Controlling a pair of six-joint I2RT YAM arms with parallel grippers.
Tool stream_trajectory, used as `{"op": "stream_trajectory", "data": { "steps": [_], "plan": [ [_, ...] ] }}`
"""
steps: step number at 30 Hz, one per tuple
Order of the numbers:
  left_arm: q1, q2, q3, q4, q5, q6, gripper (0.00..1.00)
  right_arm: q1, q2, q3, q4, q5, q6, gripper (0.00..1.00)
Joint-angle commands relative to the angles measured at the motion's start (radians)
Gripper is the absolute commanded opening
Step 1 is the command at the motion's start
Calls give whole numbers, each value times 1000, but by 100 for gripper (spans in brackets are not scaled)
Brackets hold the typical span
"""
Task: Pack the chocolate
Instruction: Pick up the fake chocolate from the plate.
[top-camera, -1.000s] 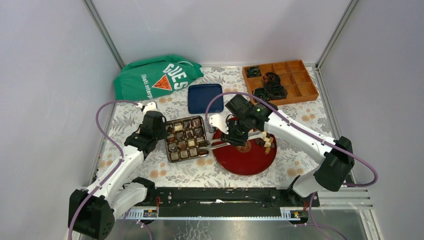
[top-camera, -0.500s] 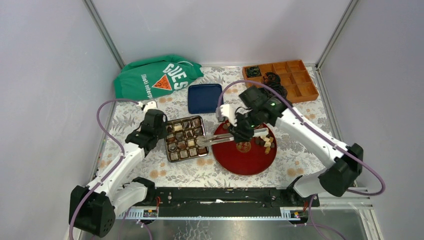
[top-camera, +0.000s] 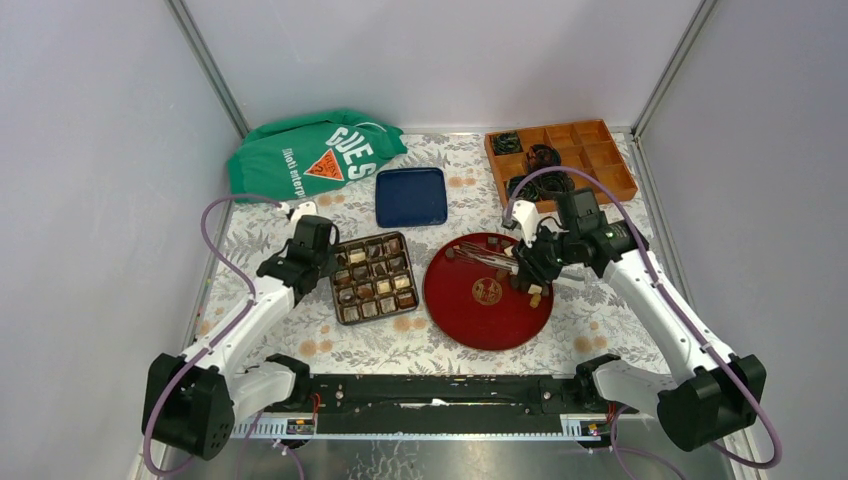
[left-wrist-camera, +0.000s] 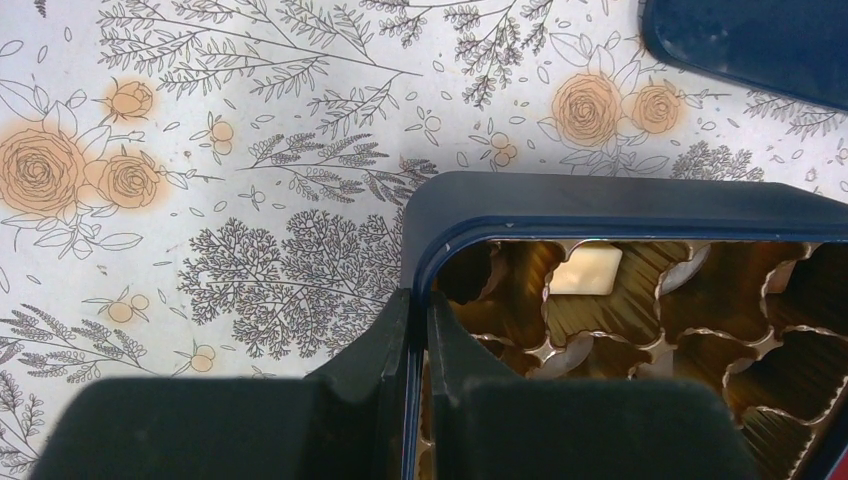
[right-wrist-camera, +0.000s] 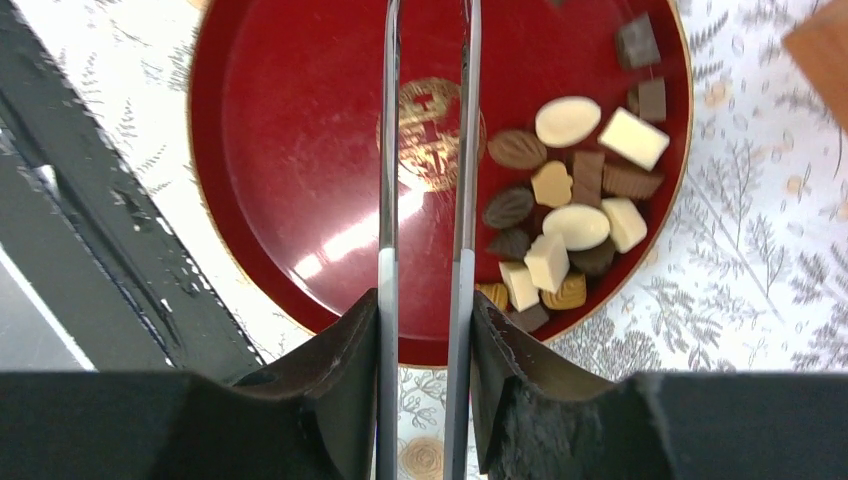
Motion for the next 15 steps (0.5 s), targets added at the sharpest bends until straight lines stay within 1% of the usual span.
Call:
{"op": "stream_trajectory", "data": {
  "steps": [1,4,7,13,15],
  "plan": [
    [-5,22,56,17,-2,-26,0,-24,-13,-41,93,109,56,40],
    [-5,41,62,7,-2,-28,4,-27,6,-54,116,150,65,40],
    [-4,53,64,2,-2,-28,5,-28,43,-46,128,172,71,40],
    [-4,48,65,-1,-10,-30,8,-27,143,-1,127,164,79,41],
    [-4,46,64,-2,-12,-31,13,-27,169,15,125,165,86,41]
  ]
}}
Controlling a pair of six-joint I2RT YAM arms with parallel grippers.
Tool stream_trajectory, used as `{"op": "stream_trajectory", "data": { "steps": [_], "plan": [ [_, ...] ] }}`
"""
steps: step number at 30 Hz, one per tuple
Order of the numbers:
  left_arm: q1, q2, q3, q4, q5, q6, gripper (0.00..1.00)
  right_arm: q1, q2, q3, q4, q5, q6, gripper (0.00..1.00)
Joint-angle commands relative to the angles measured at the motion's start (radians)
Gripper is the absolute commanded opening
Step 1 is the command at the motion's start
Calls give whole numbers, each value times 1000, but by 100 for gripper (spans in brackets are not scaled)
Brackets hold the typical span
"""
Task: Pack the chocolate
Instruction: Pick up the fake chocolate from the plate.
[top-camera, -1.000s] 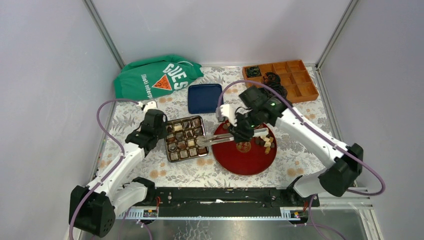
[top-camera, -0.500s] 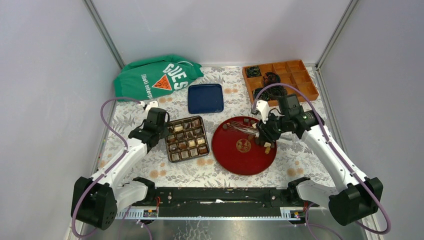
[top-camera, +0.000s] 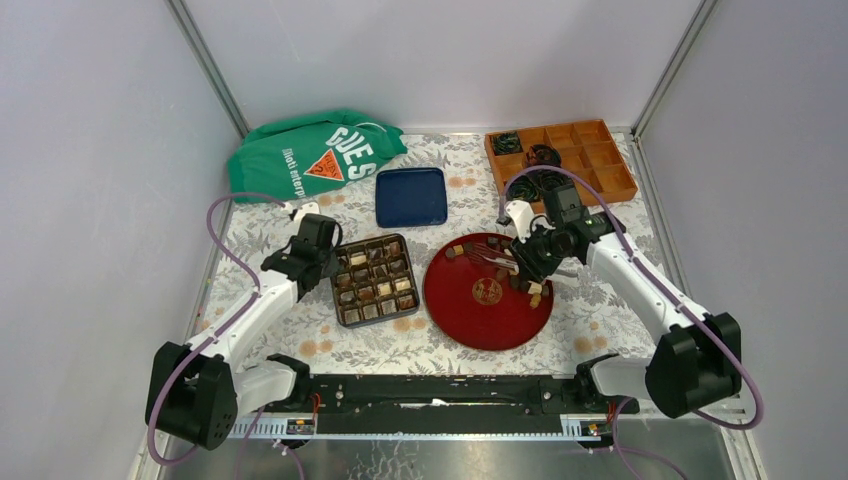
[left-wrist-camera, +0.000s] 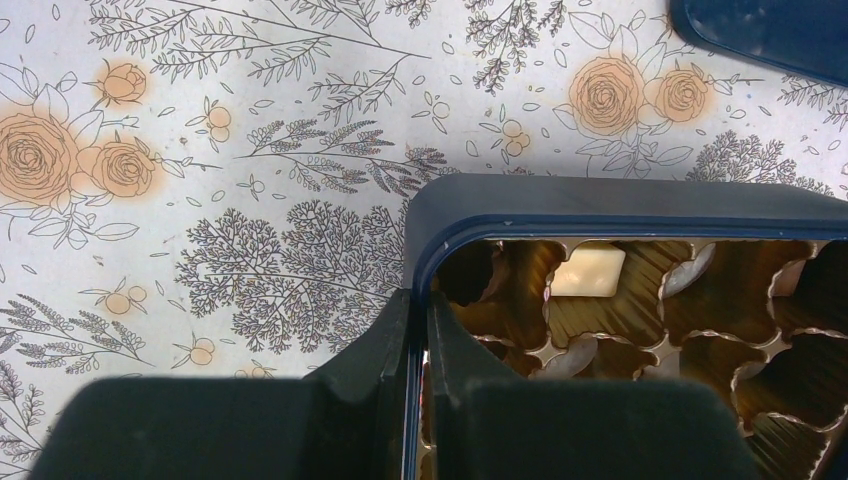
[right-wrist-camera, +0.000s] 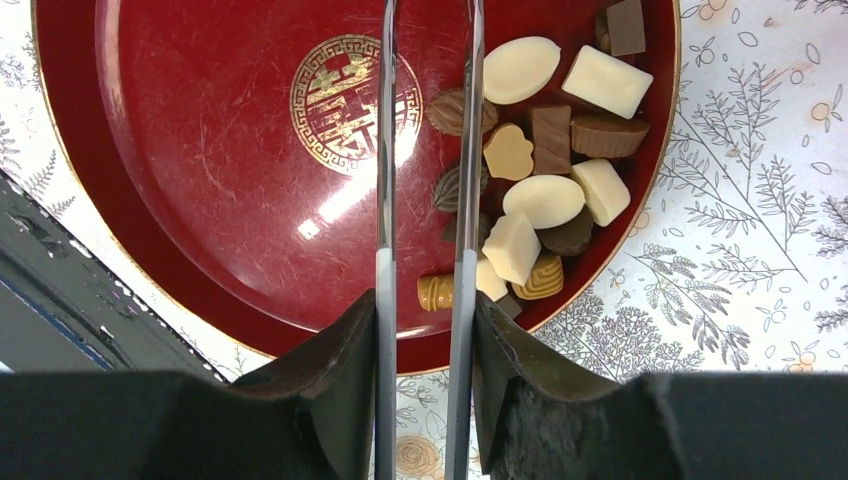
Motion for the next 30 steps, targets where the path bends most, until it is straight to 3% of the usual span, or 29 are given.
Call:
{"op": "stream_trajectory", "data": {
  "steps": [1,21,30],
  "plan": [
    [-5,-16,46,21,-14,-20,14,-4,44,78,37,9,25,41],
    [-5,-70,44,19,-49,-19,29,-2,162,157,36,35,65,45],
    [-5,-188,27,50,-79,-15,56,4,191,178,24,10,77,46]
  ]
}}
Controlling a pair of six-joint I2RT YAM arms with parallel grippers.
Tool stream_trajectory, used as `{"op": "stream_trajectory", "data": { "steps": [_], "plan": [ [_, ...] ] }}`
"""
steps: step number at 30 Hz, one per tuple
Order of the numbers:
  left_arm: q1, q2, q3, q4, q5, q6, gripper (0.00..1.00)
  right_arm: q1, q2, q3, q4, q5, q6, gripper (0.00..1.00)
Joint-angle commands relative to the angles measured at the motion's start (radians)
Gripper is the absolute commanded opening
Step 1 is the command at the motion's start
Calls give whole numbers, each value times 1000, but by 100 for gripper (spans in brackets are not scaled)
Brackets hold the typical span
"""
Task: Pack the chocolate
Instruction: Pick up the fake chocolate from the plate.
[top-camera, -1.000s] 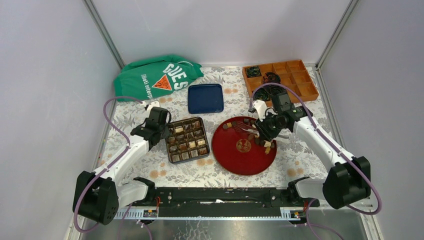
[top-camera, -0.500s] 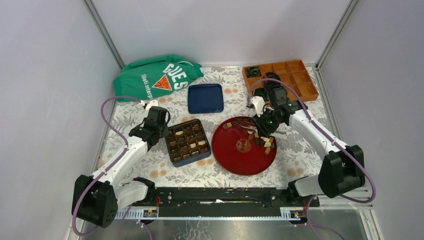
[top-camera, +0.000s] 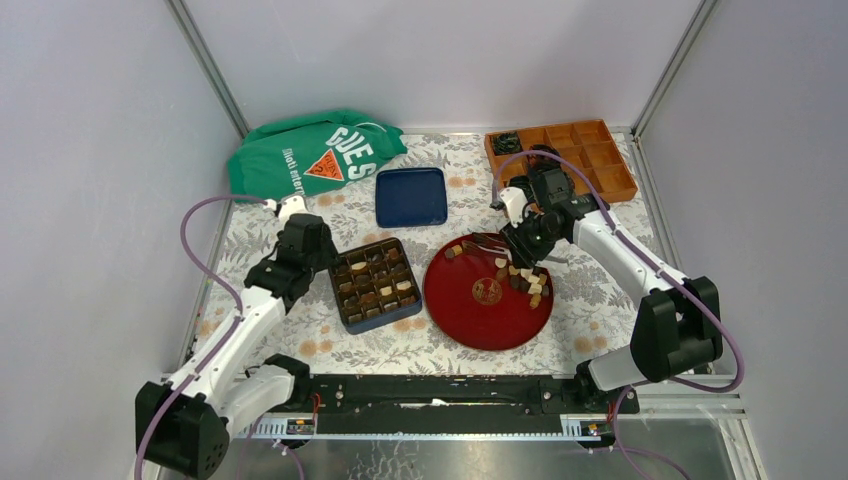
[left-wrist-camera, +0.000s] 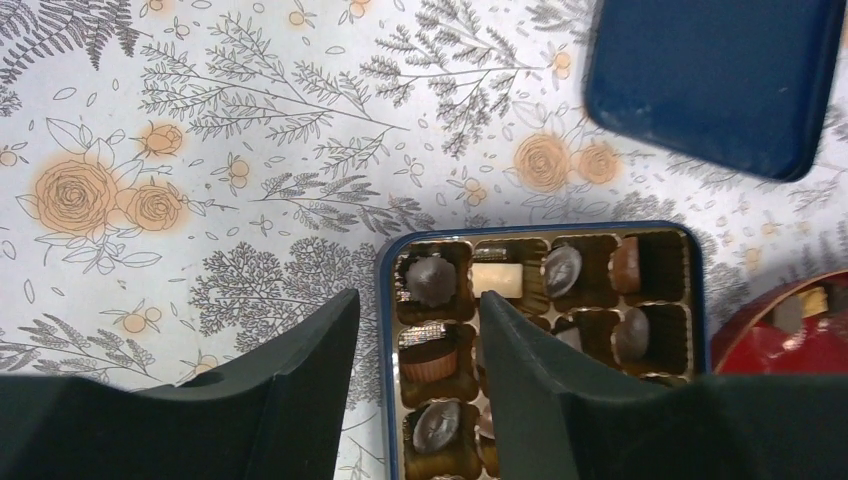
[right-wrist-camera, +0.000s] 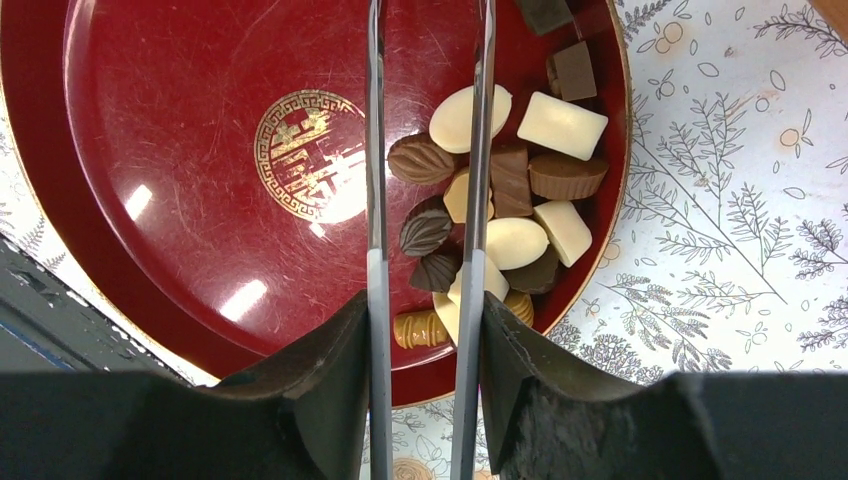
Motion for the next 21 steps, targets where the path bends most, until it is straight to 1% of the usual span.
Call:
{"op": "stream_trajectory", "data": {
  "steps": [1,3,8,21],
  "plan": [
    [-5,-57,13,55,-46,0,58,3,4,59,6,-24,18,46],
    [-5,-65,11,58,-40,2,61,5,6,64,-1,-33,19,46],
    [-5,-63,13,58,-20,9,63,5,3,70,-9,-53,21,47],
    [-5,-66,13,63,3,19,66,15,42,77,-3,-30,39,48]
  ]
}}
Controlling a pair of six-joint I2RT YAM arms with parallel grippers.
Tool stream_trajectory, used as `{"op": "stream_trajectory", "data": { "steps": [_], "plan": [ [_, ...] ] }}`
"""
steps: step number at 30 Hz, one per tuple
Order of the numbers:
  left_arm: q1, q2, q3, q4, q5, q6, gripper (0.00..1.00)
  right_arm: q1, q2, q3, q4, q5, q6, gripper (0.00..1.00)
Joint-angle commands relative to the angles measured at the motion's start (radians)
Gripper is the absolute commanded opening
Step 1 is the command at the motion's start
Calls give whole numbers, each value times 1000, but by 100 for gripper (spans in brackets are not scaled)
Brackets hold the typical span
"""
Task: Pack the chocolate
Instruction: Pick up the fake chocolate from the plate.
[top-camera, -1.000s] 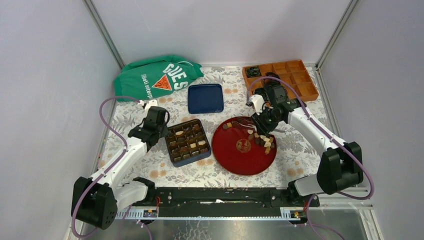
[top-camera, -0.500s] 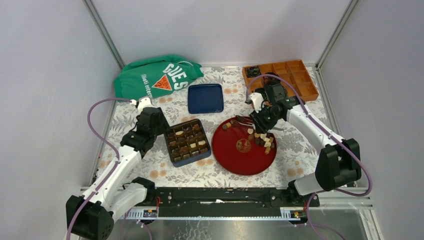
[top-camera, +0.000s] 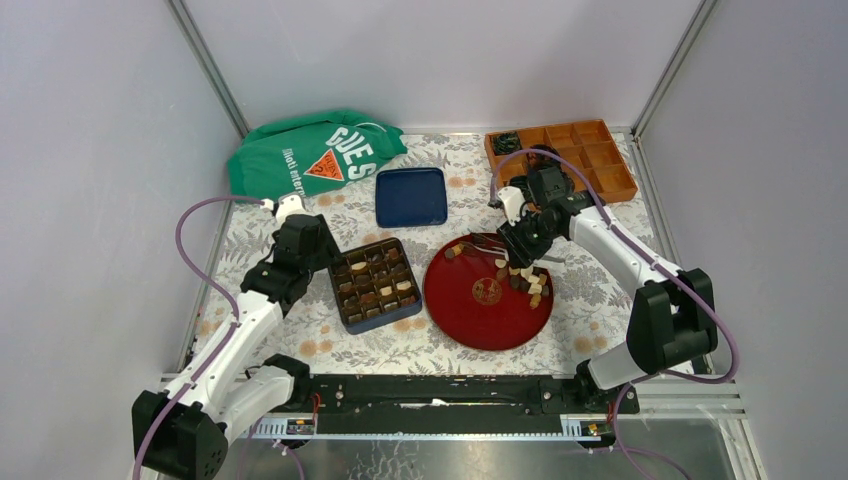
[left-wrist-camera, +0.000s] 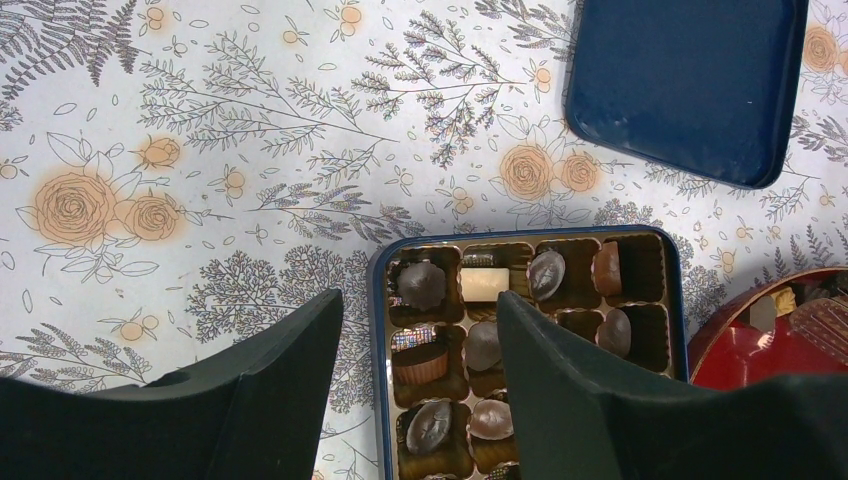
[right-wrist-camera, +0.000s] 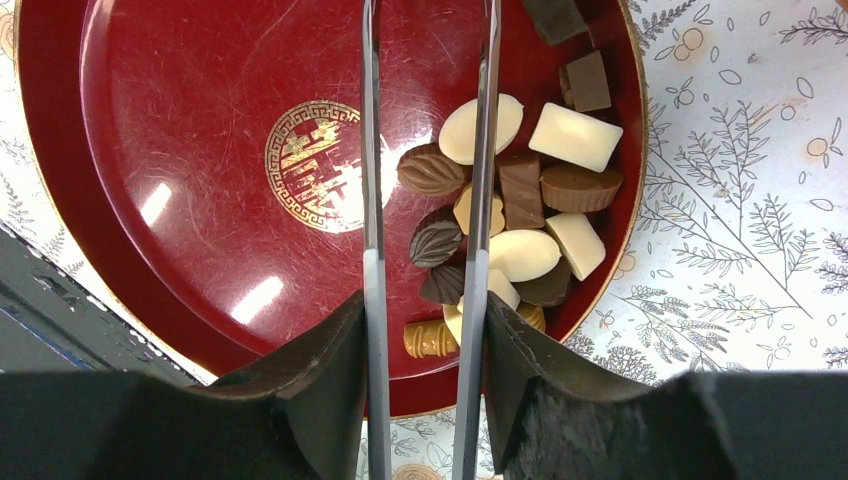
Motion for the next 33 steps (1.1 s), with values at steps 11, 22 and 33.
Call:
{"op": "stream_trajectory", "data": {
  "steps": [11,22,33],
  "plan": [
    [-5,-10,14,53,1,16,67,13,-58,21,10,74,31,45],
    [-4,-14,13,54,10,19,68,12,-57,5,10,83,33,49],
    [-4,-17,14,59,20,28,69,15,-15,22,-1,66,29,49]
  ]
}}
